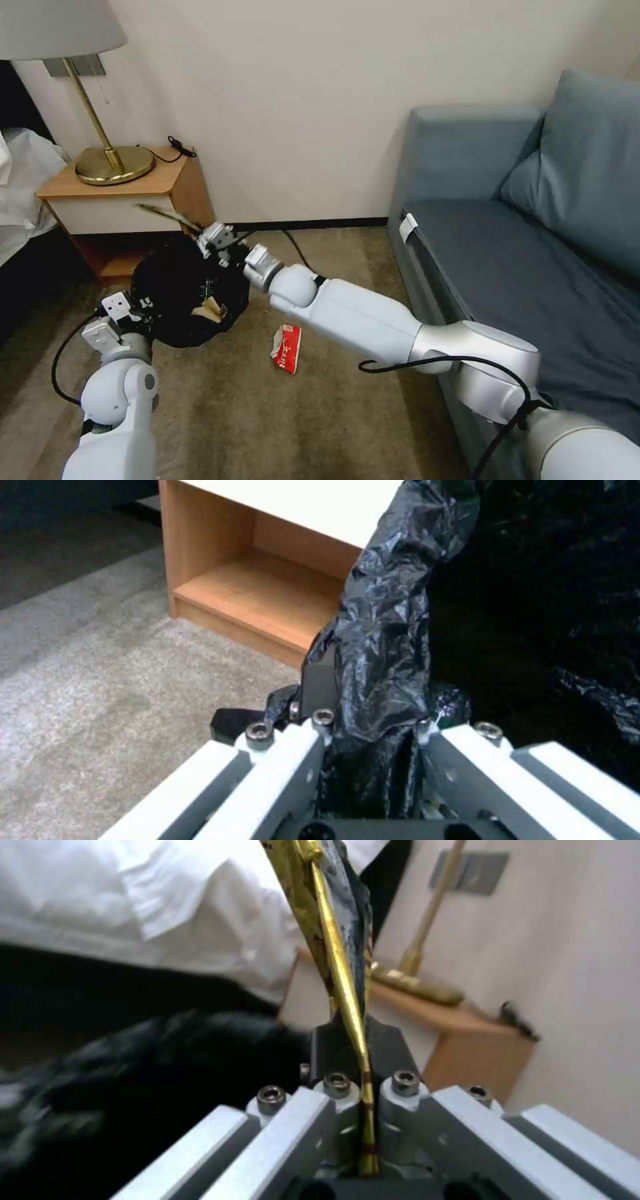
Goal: Pick up the trash bin, then pick up the garbage on the floor and place it into the trash bin.
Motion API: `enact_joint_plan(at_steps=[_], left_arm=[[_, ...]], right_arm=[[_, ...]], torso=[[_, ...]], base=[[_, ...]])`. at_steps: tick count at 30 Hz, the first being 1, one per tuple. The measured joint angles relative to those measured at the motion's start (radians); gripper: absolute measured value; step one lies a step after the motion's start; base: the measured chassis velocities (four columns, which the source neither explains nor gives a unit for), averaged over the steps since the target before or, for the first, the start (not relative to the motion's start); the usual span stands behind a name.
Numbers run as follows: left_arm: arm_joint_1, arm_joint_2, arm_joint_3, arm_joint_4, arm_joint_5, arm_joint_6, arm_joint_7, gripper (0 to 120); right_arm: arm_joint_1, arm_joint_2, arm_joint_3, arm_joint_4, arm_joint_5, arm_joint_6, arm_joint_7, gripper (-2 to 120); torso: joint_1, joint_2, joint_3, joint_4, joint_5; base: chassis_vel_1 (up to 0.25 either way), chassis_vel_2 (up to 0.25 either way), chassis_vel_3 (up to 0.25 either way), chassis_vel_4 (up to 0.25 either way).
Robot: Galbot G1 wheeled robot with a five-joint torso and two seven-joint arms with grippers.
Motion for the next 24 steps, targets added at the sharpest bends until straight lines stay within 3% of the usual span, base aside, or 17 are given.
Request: enact_joint_plan(at_steps=[7, 17, 21, 22, 24], left_arm=[[0.000, -0.012, 0.002, -0.004, 0.005, 0.001, -0.001, 1], [-0.007, -0.012, 0.005, -0.004, 0.008, 0.005, -0.003, 1], [-0.008, -0.012, 0.005, -0.004, 0.008, 0.005, -0.003, 1], [-0.009, -0.010, 0.005, -0.004, 0.008, 0.005, -0.003, 1], [-0.009, -0.010, 0.005, -0.004, 0.008, 0.005, -0.003, 1]], right_arm=[[-0.047, 0.002, -0.010, -0.017, -0.027, -0.011, -0.002, 4], [-0.061, -0.014, 0.022, 0.005, -0.033, -0.013, -0.016, 43], [-0.064, -0.020, 0.031, 0.012, -0.033, -0.013, -0.018, 53], [-0.067, -0.022, 0.038, 0.017, -0.031, -0.013, -0.020, 61], [-0.069, -0.023, 0.041, 0.020, -0.019, -0.013, -0.020, 65]], torso=[[0.000, 0.000, 0.000, 0.0000, 0.0001], [0.000, 0.000, 0.000, 0.0000, 0.0002], [0.000, 0.000, 0.000, -0.0001, 0.0002], [0.000, 0.000, 0.000, -0.0001, 0.0002], [0.000, 0.000, 0.000, 0.0000, 0.0002]], base=[[0.000, 0.000, 0.000, 0.000], [0.000, 0.000, 0.000, 0.000], [0.000, 0.000, 0.000, 0.000], [0.000, 0.000, 0.000, 0.000], [0.000, 0.000, 0.000, 0.000]])
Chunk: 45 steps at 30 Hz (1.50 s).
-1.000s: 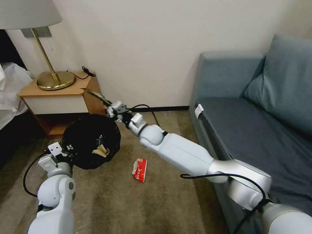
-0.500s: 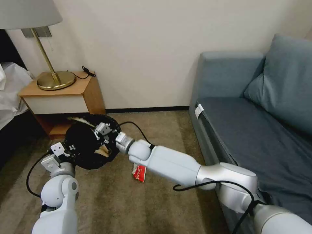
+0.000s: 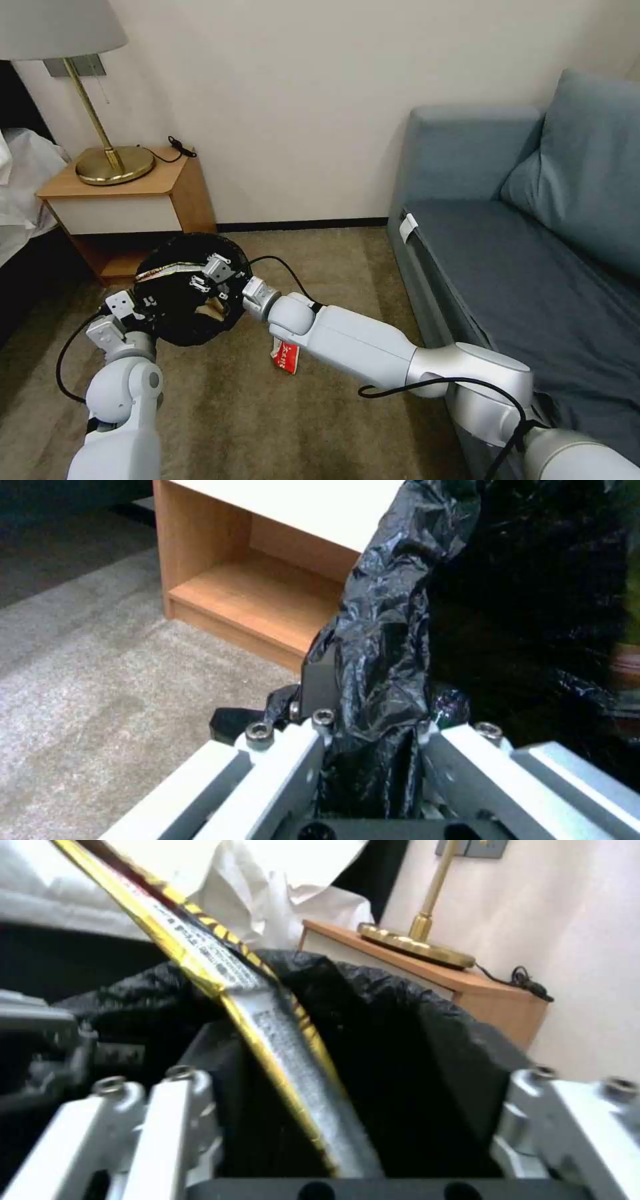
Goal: Pick up the trash bin, then pick up the garbage on the floor and place it into the trash bin.
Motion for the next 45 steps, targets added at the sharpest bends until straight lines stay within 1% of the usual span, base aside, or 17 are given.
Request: enact_joint_plan(at_steps=[1, 2, 4, 5, 7, 11, 12, 13, 15, 16, 20, 28, 36, 39, 41, 43, 45], left_arm=[[-0.002, 0.000, 0.000, 0.001, 0.000, 0.000, 0.000, 1], [-0.002, 0.000, 0.000, 0.001, 0.000, 0.000, 0.000, 1], [-0.003, 0.000, 0.001, 0.001, 0.000, 0.001, 0.000, 1], [-0.003, 0.000, 0.001, 0.001, 0.000, 0.001, 0.000, 1], [-0.004, 0.000, 0.002, 0.000, 0.000, 0.003, -0.001, 1], [-0.003, 0.000, 0.001, -0.002, 0.000, 0.003, -0.001, 1], [-0.002, 0.003, -0.002, -0.002, -0.001, 0.004, -0.002, 1], [-0.002, 0.003, -0.002, -0.002, -0.001, 0.004, -0.002, 1], [-0.001, 0.006, -0.004, -0.002, -0.002, 0.004, -0.002, 1], [-0.001, 0.006, -0.004, -0.002, -0.002, 0.004, -0.002, 1], [-0.006, 0.007, -0.002, -0.003, -0.003, 0.006, -0.002, 1], [-0.010, 0.005, 0.002, -0.001, -0.003, 0.007, -0.003, 1], [-0.005, 0.009, -0.004, 0.004, -0.005, 0.007, -0.003, 1], [-0.003, 0.009, -0.005, 0.004, -0.006, 0.006, -0.003, 1], [-0.004, 0.010, -0.005, 0.004, -0.007, 0.006, -0.002, 1], [-0.004, 0.010, -0.005, 0.003, -0.008, 0.005, -0.002, 1], [-0.004, 0.010, -0.005, 0.002, -0.009, 0.004, -0.001, 1]], right_arm=[[-0.005, -0.001, -0.003, 0.011, 0.045, -0.006, 0.000, 73], [-0.005, -0.001, -0.003, 0.011, 0.045, -0.006, 0.000, 73], [-0.008, -0.002, -0.019, 0.018, 0.106, -0.017, 0.000, 83], [-0.008, -0.002, -0.019, 0.018, 0.106, -0.017, 0.000, 83], [-0.007, -0.001, -0.030, 0.020, 0.187, -0.035, 0.001, 95], [0.001, -0.002, -0.030, 0.028, 0.262, -0.053, 0.009, 99], [0.006, -0.016, -0.029, 0.060, 0.341, -0.094, 0.020, 99], [0.006, -0.016, -0.029, 0.060, 0.341, -0.094, 0.020, 99], [0.009, -0.049, -0.026, 0.119, 0.442, -0.160, 0.049, 100], [0.009, -0.049, -0.026, 0.119, 0.442, -0.160, 0.049, 100], [0.006, -0.070, -0.011, 0.167, 0.503, -0.230, 0.096, 100], [0.000, -0.070, 0.008, 0.171, 0.469, -0.220, 0.104, 100], [0.008, -0.056, 0.105, 0.140, 0.401, -0.179, 0.093, 100], [0.015, -0.055, 0.146, 0.105, 0.363, -0.171, 0.082, 100], [0.024, -0.075, 0.177, 0.057, 0.292, -0.166, 0.057, 100], [0.024, -0.088, 0.182, 0.042, 0.267, -0.175, 0.054, 100], [0.008, -0.107, 0.204, 0.011, 0.211, -0.229, 0.084, 100]], torso=[[0.000, 0.000, 0.000, 0.0000, 0.0000], [0.000, 0.000, 0.000, 0.0000, 0.0000], [0.000, 0.000, 0.000, 0.0000, 0.0000], [0.000, 0.000, 0.000, 0.0000, 0.0000], [0.000, 0.000, 0.000, 0.0000, 0.0000], [0.000, 0.000, 0.000, 0.0001, 0.0000], [0.000, 0.000, 0.000, 0.0002, 0.0000], [0.000, 0.000, 0.000, 0.0002, 0.0000], [0.000, 0.000, 0.000, 0.0000, 0.0000], [0.000, 0.000, 0.000, 0.0000, 0.0000], [0.000, 0.000, 0.000, 0.0000, 0.0001], [0.000, 0.000, 0.000, 0.0000, 0.0000], [0.000, 0.000, 0.000, 0.0001, 0.0001], [0.000, 0.000, 0.000, 0.0003, 0.0001], [0.000, 0.000, 0.000, 0.0000, 0.0001], [0.000, 0.000, 0.000, -0.0001, 0.0001], [0.000, 0.000, 0.000, 0.0000, 0.0001]], base=[[0.000, 0.000, 0.000, 0.000], [0.000, 0.000, 0.000, 0.000], [0.000, 0.000, 0.000, 0.000], [0.000, 0.000, 0.000, 0.000], [0.000, 0.000, 0.000, 0.000], [0.000, 0.000, 0.000, 0.000], [0.000, 0.000, 0.000, 0.000], [0.000, 0.000, 0.000, 0.000], [0.000, 0.000, 0.000, 0.000], [0.000, 0.000, 0.000, 0.000], [0.000, 0.000, 0.000, 0.000], [0.000, 0.000, 0.000, 0.000], [0.000, 0.000, 0.000, 0.000], [0.000, 0.000, 0.000, 0.000], [0.000, 0.000, 0.000, 0.000], [0.000, 0.000, 0.000, 0.000], [0.000, 0.000, 0.000, 0.000]])
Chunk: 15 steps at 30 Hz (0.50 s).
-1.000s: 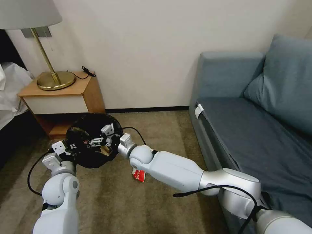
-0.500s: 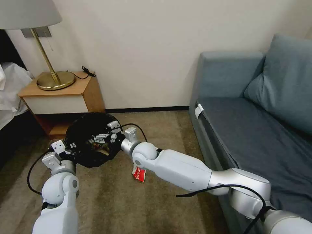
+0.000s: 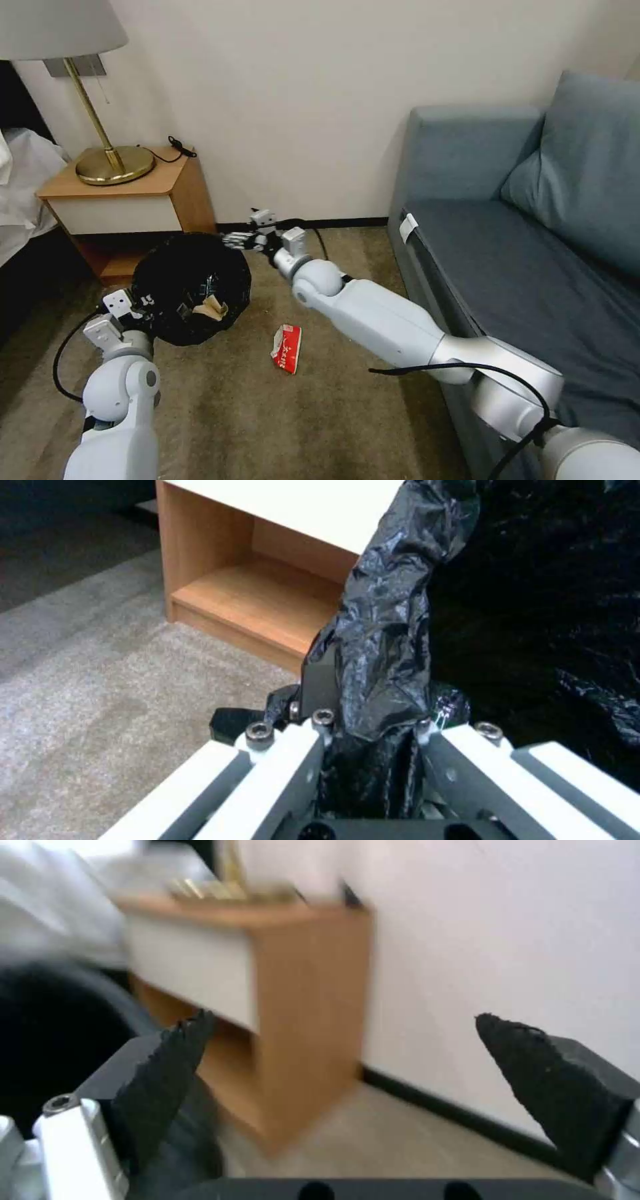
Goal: Pick up the trash bin, then pick up the garbage on the floor and place it into the trash bin.
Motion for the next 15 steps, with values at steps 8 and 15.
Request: enact_joint_plan(at_steps=[8, 15], left_arm=[[0.014, 0.003, -0.009, -0.016, -0.008, -0.001, 0.001, 1], [0.029, 0.004, -0.017, -0.032, -0.011, 0.000, 0.001, 1]], right_arm=[[-0.073, 0.001, 0.062, -0.161, -0.115, -0.074, 0.039, 100], [-0.158, 0.056, 0.159, -0.264, -0.163, -0.083, -0.010, 100]], torso=[[0.000, 0.000, 0.000, 0.0000, -0.0001], [0.000, 0.000, 0.000, 0.0001, 0.0000]], base=[[0.000, 0.000, 0.000, 0.000], [0.000, 0.000, 0.000, 0.000]])
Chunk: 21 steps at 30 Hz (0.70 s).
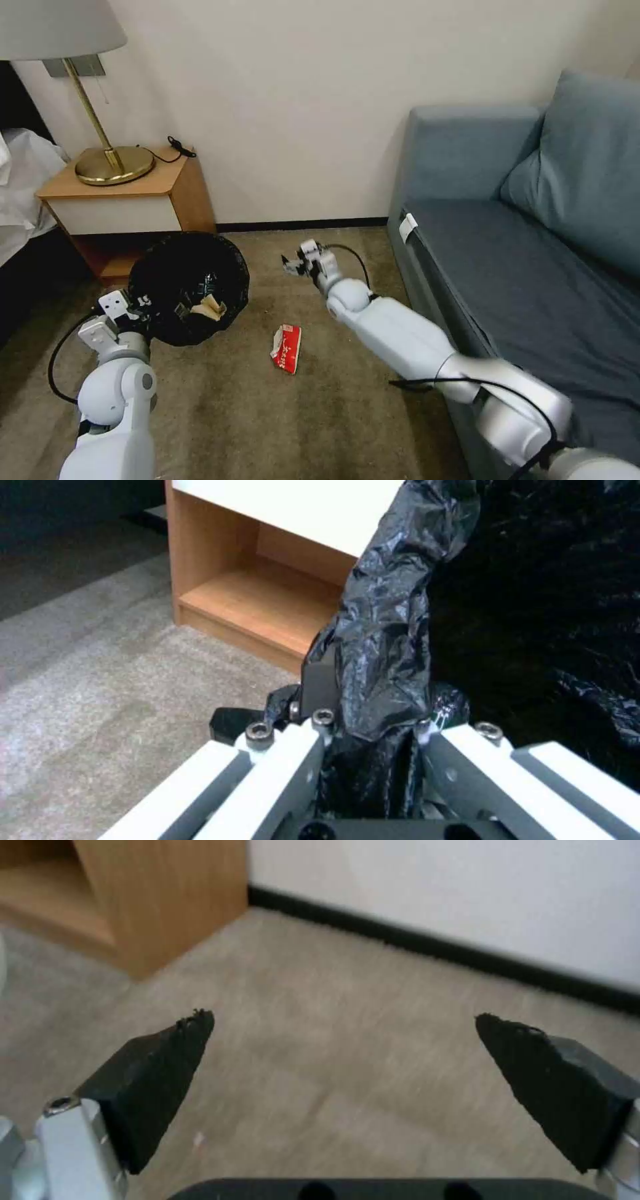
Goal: Pick up the trash bin, then pick up the garbage on the floor and place it into the trash bin.
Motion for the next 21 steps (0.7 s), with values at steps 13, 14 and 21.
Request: enact_joint_plan(at_steps=[13, 14, 21], left_arm=[[0.018, -0.044, 0.017, -0.036, 0.048, 0.013, -0.014, 1], [0.023, -0.049, 0.018, -0.041, 0.054, 0.015, -0.015, 1], [0.038, -0.057, 0.015, -0.049, 0.070, 0.015, -0.017, 1]], right_arm=[[-0.126, 0.116, 0.136, -0.057, -0.081, -0.063, -0.136, 100], [-0.135, 0.122, 0.146, -0.069, -0.097, -0.068, -0.153, 100], [-0.151, 0.140, 0.201, -0.115, -0.156, -0.114, -0.246, 100]], torso=[[0.000, 0.000, 0.000, 0.0001, -0.0002], [0.000, 0.000, 0.000, 0.0000, -0.0002], [0.000, 0.000, 0.000, 0.0000, -0.0002]], base=[[0.000, 0.000, 0.000, 0.000], [0.000, 0.000, 0.000, 0.000], [0.000, 0.000, 0.000, 0.000]])
